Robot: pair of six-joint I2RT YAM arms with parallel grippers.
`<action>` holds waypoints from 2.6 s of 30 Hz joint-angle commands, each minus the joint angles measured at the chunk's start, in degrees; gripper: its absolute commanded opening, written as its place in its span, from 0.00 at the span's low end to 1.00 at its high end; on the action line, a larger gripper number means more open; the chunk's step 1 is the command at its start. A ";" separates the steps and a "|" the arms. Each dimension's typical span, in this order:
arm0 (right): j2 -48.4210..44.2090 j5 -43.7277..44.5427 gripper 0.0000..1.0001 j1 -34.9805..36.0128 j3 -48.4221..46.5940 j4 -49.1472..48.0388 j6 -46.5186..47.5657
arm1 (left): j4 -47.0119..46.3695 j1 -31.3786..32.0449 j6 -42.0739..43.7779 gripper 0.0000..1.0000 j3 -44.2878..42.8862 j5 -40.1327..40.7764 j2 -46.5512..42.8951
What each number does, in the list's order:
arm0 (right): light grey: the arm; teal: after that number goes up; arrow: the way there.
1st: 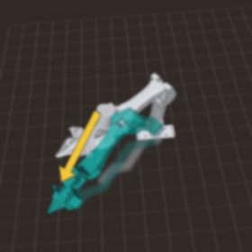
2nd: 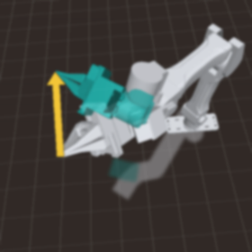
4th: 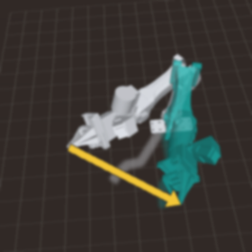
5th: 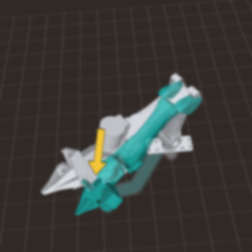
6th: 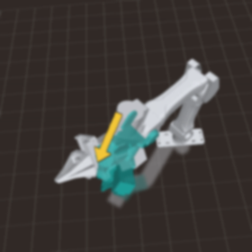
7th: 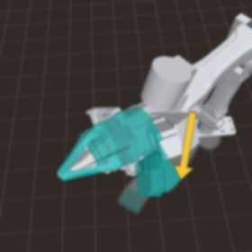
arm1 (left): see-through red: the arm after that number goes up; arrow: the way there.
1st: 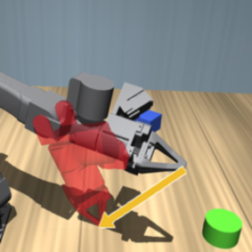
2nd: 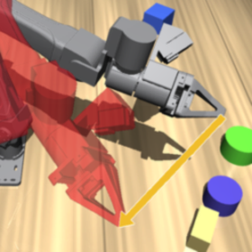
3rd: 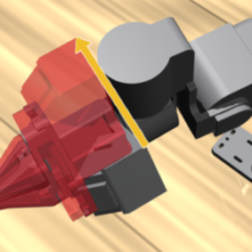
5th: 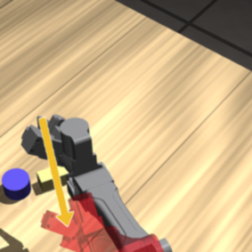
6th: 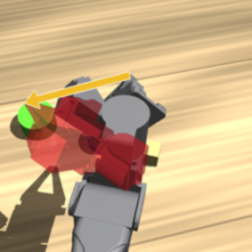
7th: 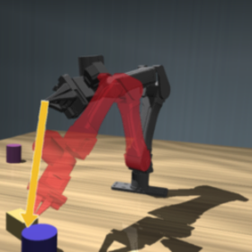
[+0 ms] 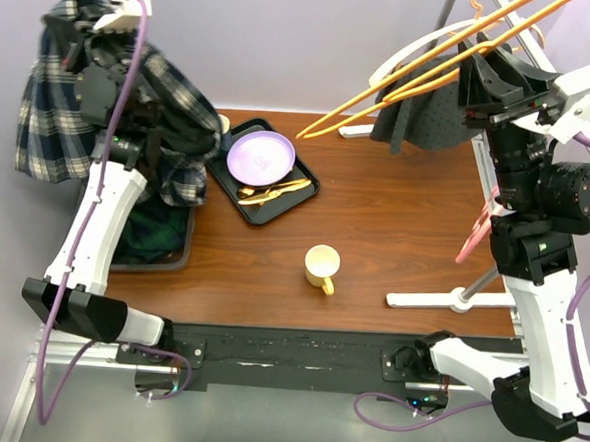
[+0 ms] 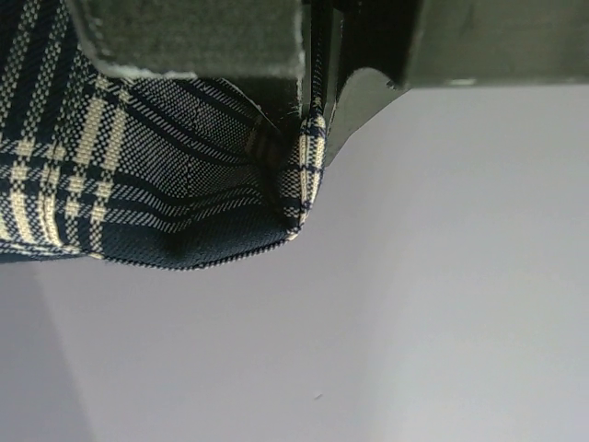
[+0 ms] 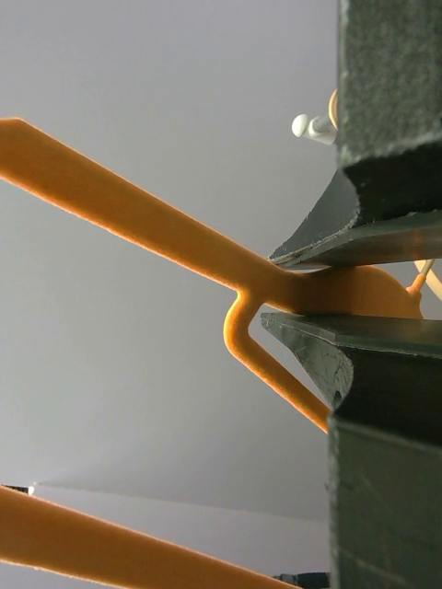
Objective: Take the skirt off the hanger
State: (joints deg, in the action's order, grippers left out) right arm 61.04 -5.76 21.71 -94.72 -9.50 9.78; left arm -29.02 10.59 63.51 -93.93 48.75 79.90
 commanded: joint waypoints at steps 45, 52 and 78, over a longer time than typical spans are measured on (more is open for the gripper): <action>-16.04 -7.07 0.00 -0.18 23.26 -0.70 -6.62 | 32.44 -15.69 -92.59 0.31 40.84 -27.13 10.10; -17.44 -8.04 0.00 -0.18 23.35 0.71 -6.53 | 37.60 -15.69 -102.61 0.38 36.31 -22.04 12.91; -19.37 -9.62 0.00 -0.09 26.60 -0.35 -7.41 | 40.96 -11.03 -98.04 0.67 18.26 -29.41 6.65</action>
State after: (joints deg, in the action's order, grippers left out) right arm 42.44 -14.74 21.71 -69.08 -7.07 3.60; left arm 18.92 -0.36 -36.80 -77.21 27.59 82.15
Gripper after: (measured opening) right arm 0.250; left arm 0.712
